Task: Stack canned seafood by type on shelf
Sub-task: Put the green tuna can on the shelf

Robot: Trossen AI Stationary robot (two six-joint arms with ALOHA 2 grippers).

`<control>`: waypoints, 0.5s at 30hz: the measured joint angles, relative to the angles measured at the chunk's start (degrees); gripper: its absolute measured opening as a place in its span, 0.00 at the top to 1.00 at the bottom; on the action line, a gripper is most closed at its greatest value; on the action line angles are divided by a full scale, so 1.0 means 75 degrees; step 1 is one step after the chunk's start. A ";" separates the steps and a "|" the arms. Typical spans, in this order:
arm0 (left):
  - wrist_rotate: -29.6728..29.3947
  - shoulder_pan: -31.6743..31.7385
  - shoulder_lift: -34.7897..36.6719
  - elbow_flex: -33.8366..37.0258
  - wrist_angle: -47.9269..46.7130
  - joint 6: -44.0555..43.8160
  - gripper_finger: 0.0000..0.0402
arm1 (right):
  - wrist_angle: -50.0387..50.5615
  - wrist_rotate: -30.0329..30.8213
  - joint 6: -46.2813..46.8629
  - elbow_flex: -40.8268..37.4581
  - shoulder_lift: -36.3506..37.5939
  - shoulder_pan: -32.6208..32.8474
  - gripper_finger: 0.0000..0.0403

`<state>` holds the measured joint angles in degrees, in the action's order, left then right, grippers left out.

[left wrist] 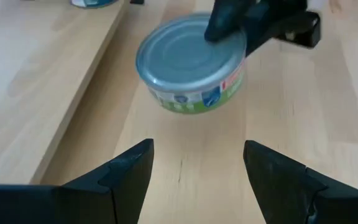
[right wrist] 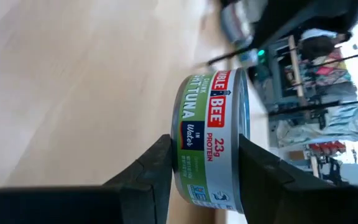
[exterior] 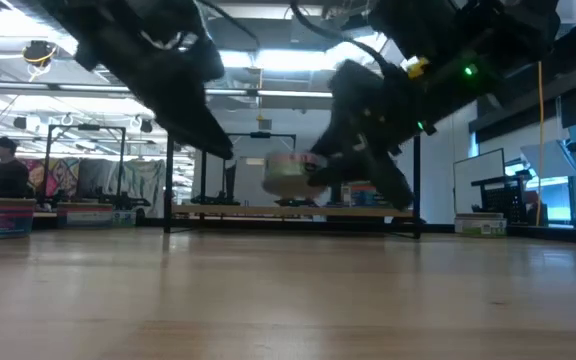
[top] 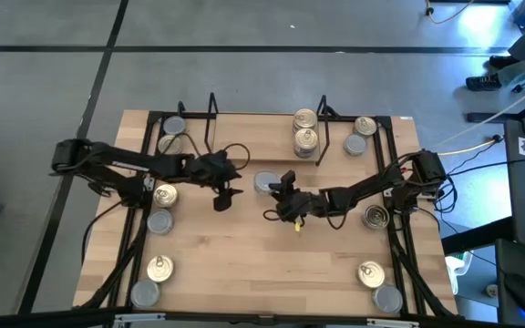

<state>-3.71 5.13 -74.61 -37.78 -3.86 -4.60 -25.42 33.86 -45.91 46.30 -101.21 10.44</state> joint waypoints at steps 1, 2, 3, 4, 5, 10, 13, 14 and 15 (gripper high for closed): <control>-0.0130 -0.0115 0.0155 0.0000 -0.0241 -0.0043 0.38 | -0.0018 -0.0020 0.0003 0.0117 0.0000 0.0000 0.65; -0.0236 -0.0221 0.0298 0.0000 -0.0428 -0.0098 0.38 | -0.0010 -0.0036 0.0024 0.0236 0.0000 -0.0012 0.65; -0.0347 -0.0333 0.0441 0.0000 -0.0588 -0.0154 0.38 | 0.0001 -0.0035 0.0066 0.0367 0.0000 -0.0068 0.65; -0.0432 -0.0446 0.0578 0.0000 -0.0799 -0.0209 0.38 | 0.0010 -0.0086 0.0116 0.0506 0.0000 -0.0111 0.65; -0.0463 -0.0544 0.0694 0.0000 -0.0925 -0.0268 0.38 | 0.0035 -0.0146 0.0206 0.0653 0.0000 -0.0175 0.65; -0.0487 -0.1119 0.1228 0.0000 -0.1263 -0.0339 0.38 | 0.0321 -0.0625 0.0678 0.1378 0.0000 -0.0708 0.65; -0.0530 -0.1376 0.1559 0.0116 -0.1343 -0.0376 0.38 | 0.0490 -0.1079 0.1230 0.1825 -0.0099 -0.1096 0.65; -0.0587 -0.1444 0.1693 0.0216 -0.1329 -0.0385 0.38 | 0.0556 -0.1180 0.1389 0.1961 -0.0170 -0.1220 0.65; -0.0649 -0.1508 0.1828 0.0347 -0.1317 -0.0436 0.38 | 0.0626 -0.1219 0.1485 0.2094 -0.0294 -0.1342 0.65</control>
<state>-8.58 -6.18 -60.90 -35.18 -13.74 -7.87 -20.73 24.71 -34.77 62.00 -103.41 0.37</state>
